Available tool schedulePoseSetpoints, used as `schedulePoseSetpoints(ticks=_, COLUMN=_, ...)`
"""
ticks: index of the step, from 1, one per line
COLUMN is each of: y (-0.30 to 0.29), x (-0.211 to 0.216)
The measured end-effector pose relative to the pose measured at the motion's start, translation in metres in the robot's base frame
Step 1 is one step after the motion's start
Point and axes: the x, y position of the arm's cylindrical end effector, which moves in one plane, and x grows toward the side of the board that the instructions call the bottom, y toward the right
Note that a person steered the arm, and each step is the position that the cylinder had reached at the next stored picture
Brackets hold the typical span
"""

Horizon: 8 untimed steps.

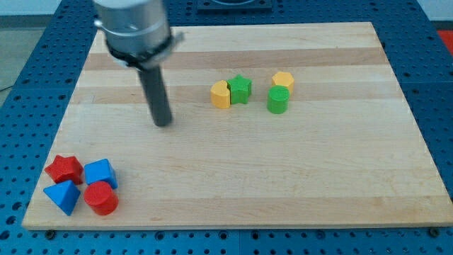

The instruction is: Align the heart and green star parallel to the green circle and yellow hexagon

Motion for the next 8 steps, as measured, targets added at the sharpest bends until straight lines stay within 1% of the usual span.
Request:
schedulePoseSetpoints(ticks=1, y=-0.021, x=-0.065)
schedulePoseSetpoints(ticks=2, y=-0.007, x=-0.09)
schedulePoseSetpoints(ticks=4, y=0.045, x=-0.047)
schedulePoseSetpoints(ticks=5, y=0.047, x=-0.014)
schedulePoseSetpoints(ticks=6, y=0.075, x=0.003)
schedulePoseSetpoints(ticks=7, y=0.061, x=0.008)
schedulePoseSetpoints(ticks=8, y=0.023, x=-0.024)
